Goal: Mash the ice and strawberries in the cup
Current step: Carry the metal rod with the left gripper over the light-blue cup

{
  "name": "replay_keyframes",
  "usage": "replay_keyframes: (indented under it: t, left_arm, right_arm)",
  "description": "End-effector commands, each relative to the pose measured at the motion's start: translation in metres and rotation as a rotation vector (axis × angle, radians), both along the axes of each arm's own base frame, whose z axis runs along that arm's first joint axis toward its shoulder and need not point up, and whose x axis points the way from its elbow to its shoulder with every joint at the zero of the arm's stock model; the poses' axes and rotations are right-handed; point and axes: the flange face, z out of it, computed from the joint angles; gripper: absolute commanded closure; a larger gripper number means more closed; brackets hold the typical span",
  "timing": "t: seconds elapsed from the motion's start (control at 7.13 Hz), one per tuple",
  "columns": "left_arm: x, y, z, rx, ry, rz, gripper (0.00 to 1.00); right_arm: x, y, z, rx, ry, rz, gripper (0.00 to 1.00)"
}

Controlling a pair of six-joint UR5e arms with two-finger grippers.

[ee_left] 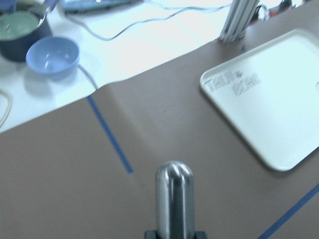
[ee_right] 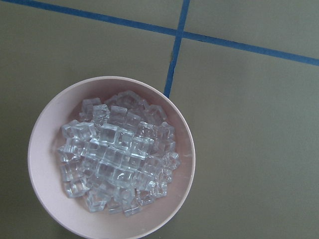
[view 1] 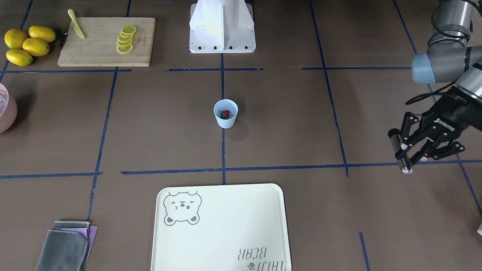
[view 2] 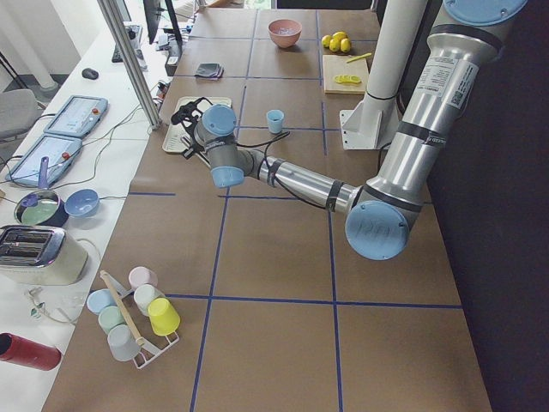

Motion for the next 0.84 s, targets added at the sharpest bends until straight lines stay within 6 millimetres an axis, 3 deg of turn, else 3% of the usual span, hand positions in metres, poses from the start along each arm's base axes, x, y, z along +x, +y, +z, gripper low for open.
replay_keyframes:
  t: [0.0, 0.14, 0.56, 0.7]
  left_arm:
    - [0.036, 0.010, -0.090, 0.247, 0.135, 0.056, 1.00]
    - [0.065, 0.022, -0.124, 0.356, 0.201, 0.059, 1.00]
    - [0.197, 0.126, -0.147, 0.559, 0.531, 0.032, 1.00]
    - [0.218, 0.145, -0.142, 0.583, 0.602, 0.041, 1.00]
  right_arm:
    - [0.001, 0.000, 0.000, 0.000, 0.000, 0.003, 0.01]
    - [0.001, -0.001, 0.000, 0.000, 0.000, 0.002, 0.01]
    - [0.002, -0.003, -0.003, 0.008, 0.001, 0.005, 0.01]
    - [0.002, -0.004, -0.004, 0.009, 0.001, 0.005, 0.01]
